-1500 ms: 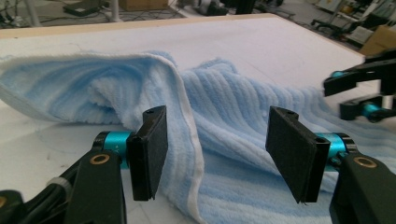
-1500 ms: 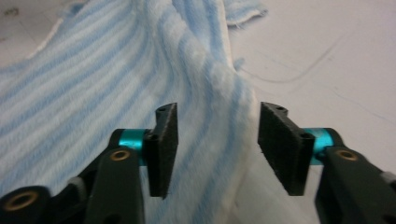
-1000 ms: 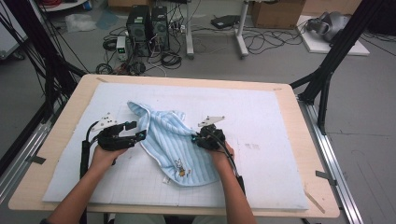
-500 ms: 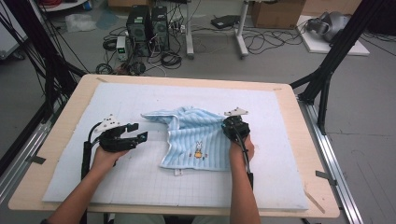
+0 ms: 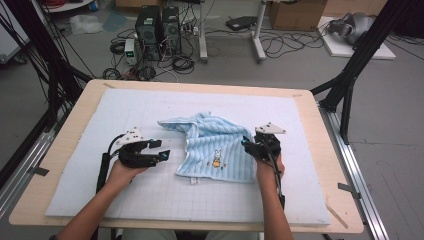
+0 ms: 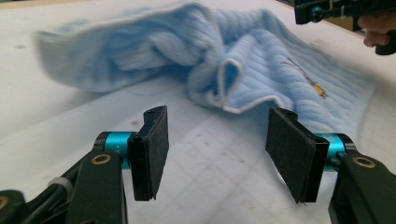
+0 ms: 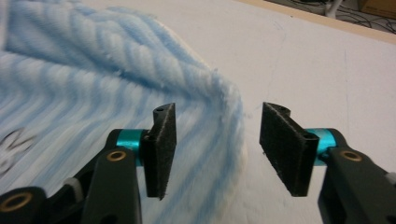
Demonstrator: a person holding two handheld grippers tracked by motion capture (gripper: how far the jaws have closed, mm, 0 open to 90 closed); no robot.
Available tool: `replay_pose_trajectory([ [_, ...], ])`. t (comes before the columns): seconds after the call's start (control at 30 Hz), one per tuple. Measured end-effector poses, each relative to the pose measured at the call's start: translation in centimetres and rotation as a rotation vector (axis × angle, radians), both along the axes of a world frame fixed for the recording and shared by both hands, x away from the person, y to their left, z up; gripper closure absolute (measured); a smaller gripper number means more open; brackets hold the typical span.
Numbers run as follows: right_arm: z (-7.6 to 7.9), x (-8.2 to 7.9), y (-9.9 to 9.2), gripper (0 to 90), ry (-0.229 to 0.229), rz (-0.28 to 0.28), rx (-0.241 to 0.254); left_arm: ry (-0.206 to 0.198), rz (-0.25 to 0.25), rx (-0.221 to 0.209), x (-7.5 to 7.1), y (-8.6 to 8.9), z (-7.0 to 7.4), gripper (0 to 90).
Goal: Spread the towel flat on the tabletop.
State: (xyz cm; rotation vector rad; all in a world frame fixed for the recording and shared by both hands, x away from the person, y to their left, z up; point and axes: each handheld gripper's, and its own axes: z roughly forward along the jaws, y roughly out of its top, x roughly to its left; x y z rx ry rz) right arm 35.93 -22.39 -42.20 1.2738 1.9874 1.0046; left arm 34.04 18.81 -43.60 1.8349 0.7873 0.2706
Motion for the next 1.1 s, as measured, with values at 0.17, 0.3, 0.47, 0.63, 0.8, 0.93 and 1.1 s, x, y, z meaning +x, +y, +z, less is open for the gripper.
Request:
replay_pose_trajectory([
  [0.17,0.0,-2.8,-1.2,38.2,-0.020,0.073,0.009,0.019,-0.060,0.042,0.0,-3.2,-0.4,41.2],
  [0.3,-0.2,-4.6,-1.8,36.4,-0.051,0.126,0.011,0.054,-0.065,0.063,0.5,-5.2,-0.5,41.2],
  [0.47,-0.5,-5.2,-2.4,34.7,-0.044,0.131,0.032,0.069,-0.081,0.123,0.7,-7.4,-0.7,41.2],
  [0.63,-0.7,-5.2,-2.4,33.7,-0.036,0.142,0.045,0.082,-0.077,0.221,0.7,-9.3,-1.5,47.1],
  [0.8,-0.8,-5.3,-2.4,33.5,-0.029,0.152,0.045,0.046,-0.089,0.277,0.4,-8.9,-1.2,77.5],
  [0.93,-0.9,-5.3,-2.4,33.1,-0.027,0.162,0.048,0.040,-0.062,0.265,0.2,-7.3,-0.8,85.2],
  [1.1,-1.0,-5.2,-1.9,33.1,-0.023,0.171,0.053,0.043,-0.016,0.218,-0.3,-4.7,-0.6,85.3],
])
